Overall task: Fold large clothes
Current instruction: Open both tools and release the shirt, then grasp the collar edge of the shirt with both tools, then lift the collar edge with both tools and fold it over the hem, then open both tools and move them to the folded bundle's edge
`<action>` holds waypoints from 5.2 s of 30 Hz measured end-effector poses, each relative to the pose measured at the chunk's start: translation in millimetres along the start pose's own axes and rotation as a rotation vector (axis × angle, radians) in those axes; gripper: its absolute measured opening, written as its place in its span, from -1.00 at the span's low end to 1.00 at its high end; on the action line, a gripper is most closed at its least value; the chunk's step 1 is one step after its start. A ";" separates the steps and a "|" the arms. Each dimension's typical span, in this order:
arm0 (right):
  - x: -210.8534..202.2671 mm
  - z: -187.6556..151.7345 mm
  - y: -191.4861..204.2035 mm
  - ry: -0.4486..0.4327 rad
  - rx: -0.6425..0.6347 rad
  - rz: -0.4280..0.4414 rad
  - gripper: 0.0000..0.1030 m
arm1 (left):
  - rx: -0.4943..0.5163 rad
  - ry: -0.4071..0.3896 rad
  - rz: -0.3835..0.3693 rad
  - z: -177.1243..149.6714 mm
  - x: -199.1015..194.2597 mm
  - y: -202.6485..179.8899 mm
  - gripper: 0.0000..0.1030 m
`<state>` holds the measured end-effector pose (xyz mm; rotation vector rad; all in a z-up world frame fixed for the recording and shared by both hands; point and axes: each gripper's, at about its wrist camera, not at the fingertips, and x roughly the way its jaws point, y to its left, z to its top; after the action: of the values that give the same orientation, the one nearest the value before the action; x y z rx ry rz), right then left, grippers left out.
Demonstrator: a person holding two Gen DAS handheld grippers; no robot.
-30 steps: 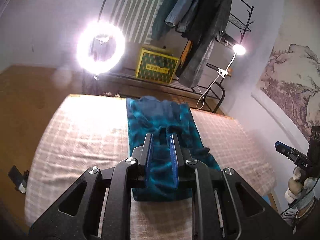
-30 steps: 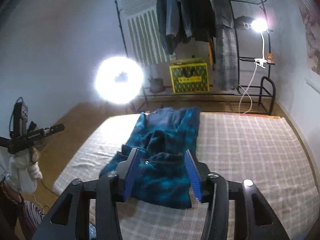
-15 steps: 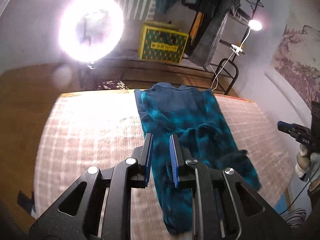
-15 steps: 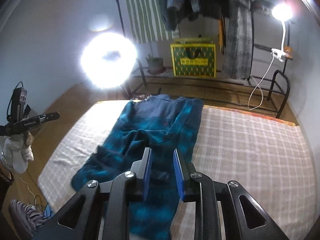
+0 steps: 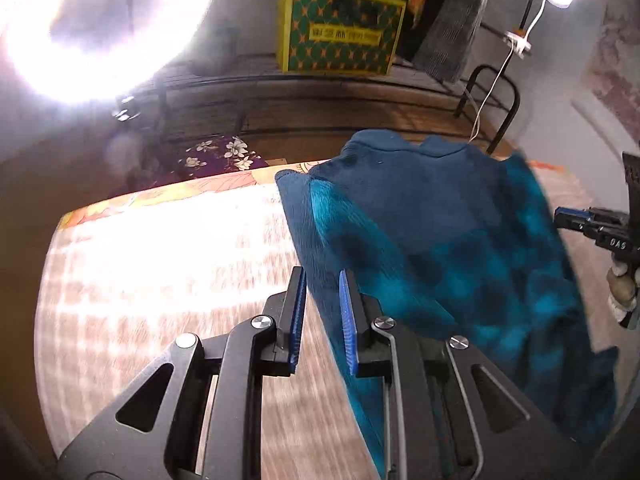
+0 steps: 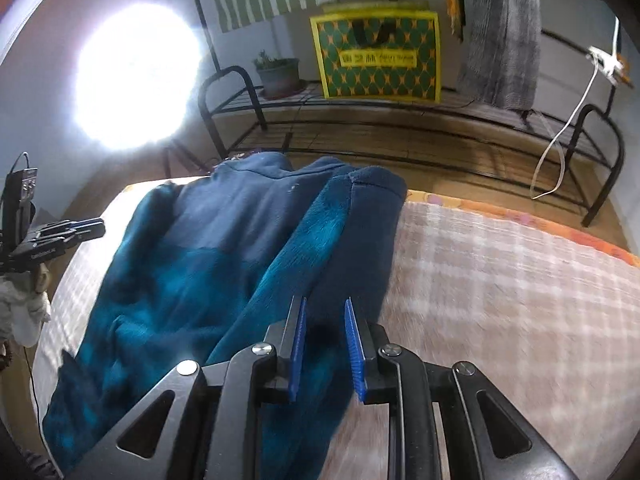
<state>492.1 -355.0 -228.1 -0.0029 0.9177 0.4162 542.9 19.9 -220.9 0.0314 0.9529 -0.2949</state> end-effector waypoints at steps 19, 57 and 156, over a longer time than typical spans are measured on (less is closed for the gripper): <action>67.1 32.1 -5.1 0.028 -0.052 0.051 -0.54 | 0.093 0.004 -0.014 20.7 49.1 -15.0 -0.63; 19.4 53.8 -35.6 -0.160 0.046 0.138 -0.86 | -0.031 -0.142 -0.123 53.0 19.4 -6.3 -0.86; -151.1 -242.6 50.4 0.019 0.311 0.325 0.46 | -0.532 0.142 -0.471 -219.1 -168.6 -86.1 0.22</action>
<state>207.1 -404.3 -251.8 0.4323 0.9969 0.5708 254.0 10.9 -203.6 -0.6743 1.1502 -0.4672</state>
